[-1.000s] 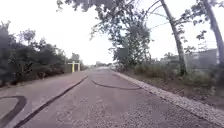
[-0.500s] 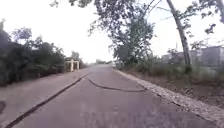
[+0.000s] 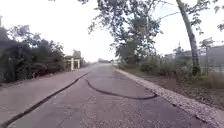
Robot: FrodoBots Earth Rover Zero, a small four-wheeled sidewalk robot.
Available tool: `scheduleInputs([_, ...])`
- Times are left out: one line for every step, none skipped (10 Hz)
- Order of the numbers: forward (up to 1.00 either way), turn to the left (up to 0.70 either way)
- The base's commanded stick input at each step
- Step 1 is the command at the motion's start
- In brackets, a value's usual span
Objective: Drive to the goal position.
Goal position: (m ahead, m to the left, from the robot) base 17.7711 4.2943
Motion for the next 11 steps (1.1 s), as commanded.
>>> scheduleInputs([1.00, 0.00])
scheduleInputs([1.00, 0.00])
scheduleInputs([1.00, 0.00])
scheduleInputs([1.00, 0.00])
scheduleInputs([1.00, 0.00])
scheduleInputs([1.00, 0.00])
scheduleInputs([1.00, 0.00])
scheduleInputs([1.00, 0.00])
scheduleInputs([1.00, 0.00])
scheduleInputs([1.00, 0.00])
scheduleInputs([1.00, 0.00])
